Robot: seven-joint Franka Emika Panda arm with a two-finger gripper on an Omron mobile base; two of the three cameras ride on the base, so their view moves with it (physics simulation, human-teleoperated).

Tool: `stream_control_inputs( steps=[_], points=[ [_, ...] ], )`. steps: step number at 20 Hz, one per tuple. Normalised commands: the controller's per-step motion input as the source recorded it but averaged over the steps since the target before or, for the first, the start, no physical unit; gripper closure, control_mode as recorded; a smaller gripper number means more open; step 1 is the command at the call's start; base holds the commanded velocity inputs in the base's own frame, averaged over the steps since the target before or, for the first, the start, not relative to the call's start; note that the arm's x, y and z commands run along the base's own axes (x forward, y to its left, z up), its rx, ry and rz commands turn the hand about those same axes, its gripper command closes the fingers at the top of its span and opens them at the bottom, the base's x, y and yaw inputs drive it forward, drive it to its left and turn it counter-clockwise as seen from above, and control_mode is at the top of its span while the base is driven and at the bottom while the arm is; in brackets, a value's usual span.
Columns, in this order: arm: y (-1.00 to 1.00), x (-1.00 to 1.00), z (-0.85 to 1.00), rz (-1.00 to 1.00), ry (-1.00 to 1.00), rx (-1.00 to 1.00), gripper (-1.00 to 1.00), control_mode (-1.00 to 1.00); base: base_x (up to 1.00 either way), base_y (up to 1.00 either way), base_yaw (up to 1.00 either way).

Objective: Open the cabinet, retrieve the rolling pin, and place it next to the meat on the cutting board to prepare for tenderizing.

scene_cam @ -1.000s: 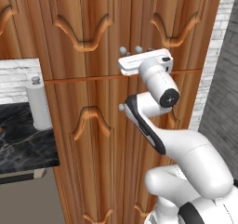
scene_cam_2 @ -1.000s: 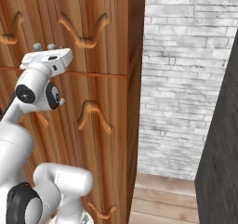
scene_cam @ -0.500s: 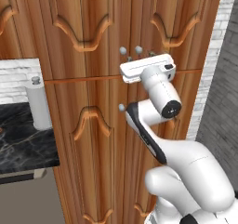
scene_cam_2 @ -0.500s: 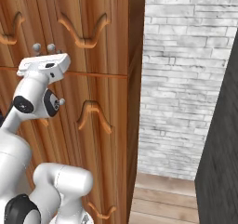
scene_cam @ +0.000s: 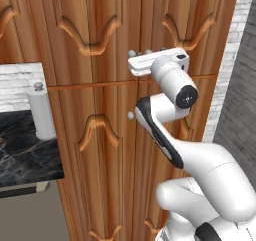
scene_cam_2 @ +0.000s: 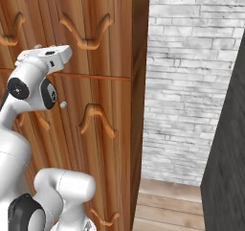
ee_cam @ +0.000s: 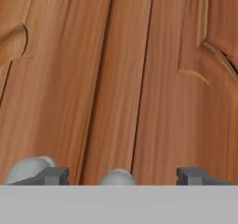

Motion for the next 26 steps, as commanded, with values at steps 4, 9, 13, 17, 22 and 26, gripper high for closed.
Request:
stream_control_inputs(
  steps=[4,9,13,17,22,26],
  points=[
    [0.0,0.04,-0.01,0.0,0.02,0.0,-1.0,-1.0,0.0,0.0,0.0],
    [0.0,0.0,-0.07,0.0,0.0,0.0,-1.0,-1.0,0.0,0.0,0.0],
    [0.0,0.0,-0.15,0.01,0.0,0.0,-1.0,-1.0,0.0,0.0,0.0],
    [0.0,0.0,-0.2,0.01,0.0,0.0,-1.0,-1.0,0.0,0.0,0.0],
    [0.0,0.02,-0.07,0.03,0.0,0.0,-1.0,-1.0,0.0,0.0,0.0],
    [0.02,0.2,0.0,0.04,0.0,0.0,-1.0,-1.0,0.0,0.0,0.0]
  ],
)
